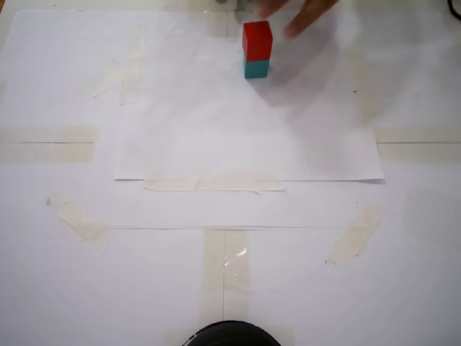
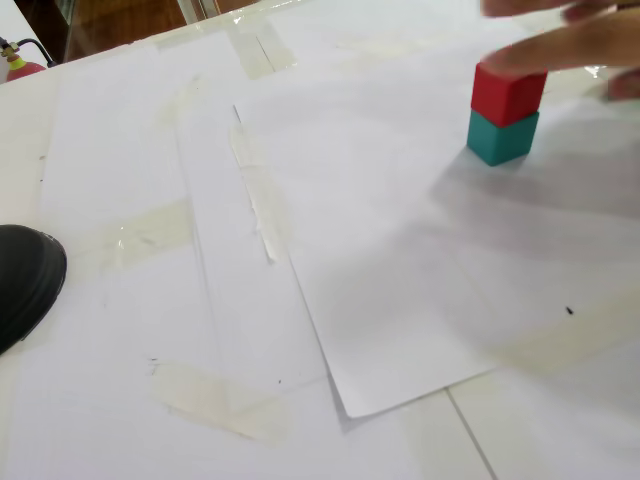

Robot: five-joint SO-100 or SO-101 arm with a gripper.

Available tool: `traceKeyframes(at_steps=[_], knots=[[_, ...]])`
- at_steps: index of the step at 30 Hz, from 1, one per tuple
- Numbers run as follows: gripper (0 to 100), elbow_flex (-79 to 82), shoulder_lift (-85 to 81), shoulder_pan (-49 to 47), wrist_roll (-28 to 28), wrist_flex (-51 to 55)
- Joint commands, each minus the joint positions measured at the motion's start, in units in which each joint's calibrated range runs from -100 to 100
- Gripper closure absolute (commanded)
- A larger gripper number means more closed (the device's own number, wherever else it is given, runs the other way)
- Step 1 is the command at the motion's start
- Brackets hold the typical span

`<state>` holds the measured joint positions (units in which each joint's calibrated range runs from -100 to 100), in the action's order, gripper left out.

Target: Put the red cube on the top of the blue cube.

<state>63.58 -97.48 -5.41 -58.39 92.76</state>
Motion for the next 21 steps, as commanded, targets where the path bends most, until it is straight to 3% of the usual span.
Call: traceKeyframes(at_steps=[1,21], knots=[[100,0.47,-0.03,0.87,0.2,-1.65],[100,-0.71,-0.03,3.74,0.54,1.21]])
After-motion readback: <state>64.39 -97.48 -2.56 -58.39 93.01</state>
